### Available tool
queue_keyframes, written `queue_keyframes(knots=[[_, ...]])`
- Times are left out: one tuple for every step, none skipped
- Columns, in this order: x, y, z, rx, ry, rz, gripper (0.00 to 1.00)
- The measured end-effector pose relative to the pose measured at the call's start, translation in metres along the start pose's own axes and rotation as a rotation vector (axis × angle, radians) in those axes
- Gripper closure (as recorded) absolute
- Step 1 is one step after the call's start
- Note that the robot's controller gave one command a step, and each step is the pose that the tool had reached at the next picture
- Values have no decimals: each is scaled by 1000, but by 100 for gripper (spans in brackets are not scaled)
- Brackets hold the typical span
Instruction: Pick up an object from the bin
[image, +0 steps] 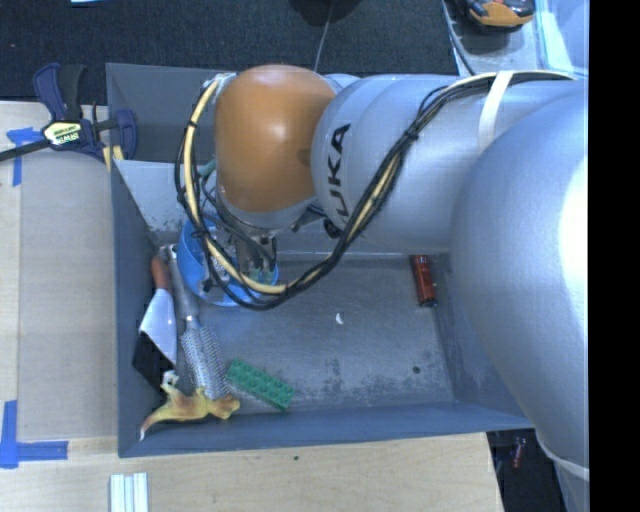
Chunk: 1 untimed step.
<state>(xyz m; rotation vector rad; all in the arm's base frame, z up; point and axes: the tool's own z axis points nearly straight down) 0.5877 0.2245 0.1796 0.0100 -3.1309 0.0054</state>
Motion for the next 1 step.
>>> queue_keyframes(knots=[[-4,-4,-32,-4,-13,-51,100]])
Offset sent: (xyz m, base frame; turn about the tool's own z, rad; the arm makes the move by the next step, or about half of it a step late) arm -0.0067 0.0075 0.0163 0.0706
